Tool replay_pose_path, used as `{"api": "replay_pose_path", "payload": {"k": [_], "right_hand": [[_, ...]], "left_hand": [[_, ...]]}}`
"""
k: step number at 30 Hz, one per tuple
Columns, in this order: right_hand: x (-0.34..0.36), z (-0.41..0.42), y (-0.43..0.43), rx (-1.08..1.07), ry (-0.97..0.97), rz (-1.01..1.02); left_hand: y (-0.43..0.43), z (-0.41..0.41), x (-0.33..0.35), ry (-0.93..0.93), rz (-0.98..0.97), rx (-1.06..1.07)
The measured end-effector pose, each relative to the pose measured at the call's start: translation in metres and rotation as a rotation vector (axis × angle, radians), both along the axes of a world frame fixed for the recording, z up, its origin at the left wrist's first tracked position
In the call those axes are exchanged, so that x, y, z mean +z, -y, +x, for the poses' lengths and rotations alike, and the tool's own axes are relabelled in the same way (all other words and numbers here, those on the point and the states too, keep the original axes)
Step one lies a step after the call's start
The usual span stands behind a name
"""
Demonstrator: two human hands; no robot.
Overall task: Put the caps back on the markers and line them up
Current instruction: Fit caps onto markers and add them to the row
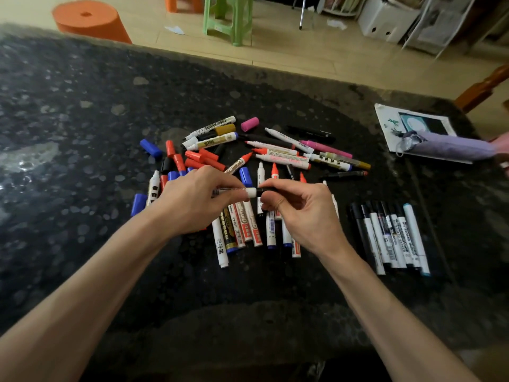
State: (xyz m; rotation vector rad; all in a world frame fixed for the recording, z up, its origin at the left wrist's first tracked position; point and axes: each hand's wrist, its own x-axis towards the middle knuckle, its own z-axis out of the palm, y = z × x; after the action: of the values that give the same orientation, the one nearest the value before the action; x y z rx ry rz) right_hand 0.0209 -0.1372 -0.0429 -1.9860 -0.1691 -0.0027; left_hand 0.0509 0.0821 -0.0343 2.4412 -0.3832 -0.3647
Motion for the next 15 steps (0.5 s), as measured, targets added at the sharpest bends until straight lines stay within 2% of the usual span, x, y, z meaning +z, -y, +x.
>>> {"api": "replay_pose_path", "payload": {"k": [7,12,15], "right_hand": [[-0.005,-0.007,0.0,-0.015,0.057,-0.008],[0.002,0.0,0.008,0.081,0.07,0.018],[0.009,0.006,0.021,-0.004,0.159,0.06]], "left_hand": [[0.002,-0.003,-0.004,-0.067,-0.108,-0.033],[0.001,-0.002,0.004,-0.164,-0.259,-0.187],[-0.018,0.007,0.003,-0.243,-0.26,-0.082]]}}
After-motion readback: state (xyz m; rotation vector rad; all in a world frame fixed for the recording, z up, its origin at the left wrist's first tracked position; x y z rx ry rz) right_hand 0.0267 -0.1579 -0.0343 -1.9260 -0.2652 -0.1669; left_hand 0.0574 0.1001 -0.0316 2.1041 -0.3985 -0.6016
